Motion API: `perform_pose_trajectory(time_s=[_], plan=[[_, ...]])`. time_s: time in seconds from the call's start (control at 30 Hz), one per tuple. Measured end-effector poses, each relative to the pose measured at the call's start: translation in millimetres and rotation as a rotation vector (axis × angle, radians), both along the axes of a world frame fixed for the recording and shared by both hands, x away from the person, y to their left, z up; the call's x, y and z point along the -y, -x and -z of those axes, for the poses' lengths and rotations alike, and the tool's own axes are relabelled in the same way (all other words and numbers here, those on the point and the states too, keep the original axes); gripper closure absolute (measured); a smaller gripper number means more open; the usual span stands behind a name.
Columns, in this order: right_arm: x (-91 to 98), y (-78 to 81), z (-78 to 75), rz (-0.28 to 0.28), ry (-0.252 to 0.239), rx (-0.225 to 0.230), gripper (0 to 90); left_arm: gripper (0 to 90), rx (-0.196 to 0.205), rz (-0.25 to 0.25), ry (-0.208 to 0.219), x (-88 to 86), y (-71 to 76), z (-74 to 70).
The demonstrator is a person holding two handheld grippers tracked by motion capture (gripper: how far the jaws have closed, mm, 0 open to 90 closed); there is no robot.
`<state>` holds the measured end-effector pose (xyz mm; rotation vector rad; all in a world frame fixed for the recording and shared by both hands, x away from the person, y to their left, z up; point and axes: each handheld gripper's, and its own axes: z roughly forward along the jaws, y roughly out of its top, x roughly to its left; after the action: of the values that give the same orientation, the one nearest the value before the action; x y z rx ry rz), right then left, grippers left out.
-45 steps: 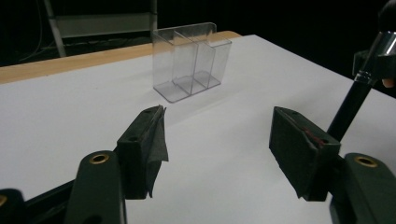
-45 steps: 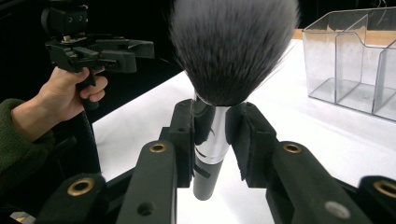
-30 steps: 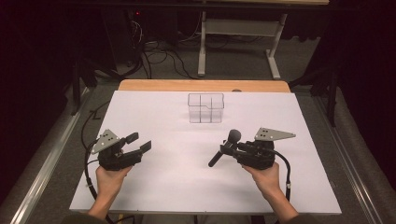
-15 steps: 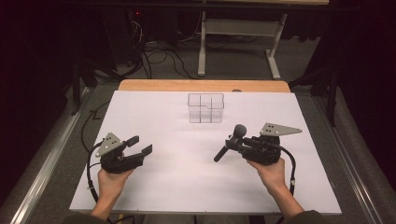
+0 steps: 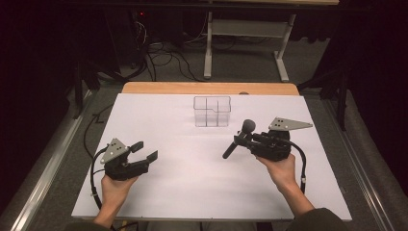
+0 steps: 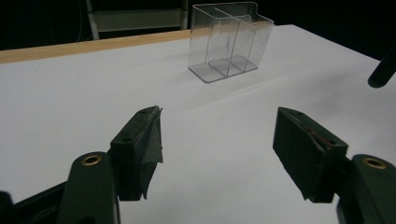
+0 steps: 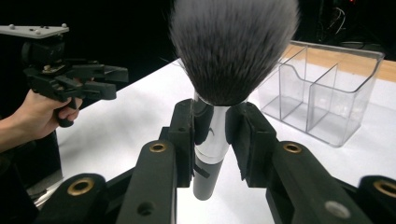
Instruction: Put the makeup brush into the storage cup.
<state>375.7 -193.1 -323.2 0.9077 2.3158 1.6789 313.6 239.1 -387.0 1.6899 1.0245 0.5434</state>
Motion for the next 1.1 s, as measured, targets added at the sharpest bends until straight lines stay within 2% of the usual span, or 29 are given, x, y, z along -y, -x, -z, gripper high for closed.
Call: perform_pose_trajectory(time_s=[0.2, 0.63, 1.1], plan=[[-0.5, -7.1, -5.4, 0.016, 0.007, -0.008, 72.9, 32.9, -0.003, 0.004, -0.004, 1.1, -1.2, 0.4], [-3.0, -13.9, -16.3, 0.035, 0.030, 0.015, 72.8, 33.3, -0.006, 0.017, -0.005, 3.6, -3.0, 0.6], [-7.4, -31.5, -25.9, 0.073, 0.065, 0.032, 72.8, 33.5, -0.007, 0.019, -0.007, 3.7, -3.0, 0.6]])
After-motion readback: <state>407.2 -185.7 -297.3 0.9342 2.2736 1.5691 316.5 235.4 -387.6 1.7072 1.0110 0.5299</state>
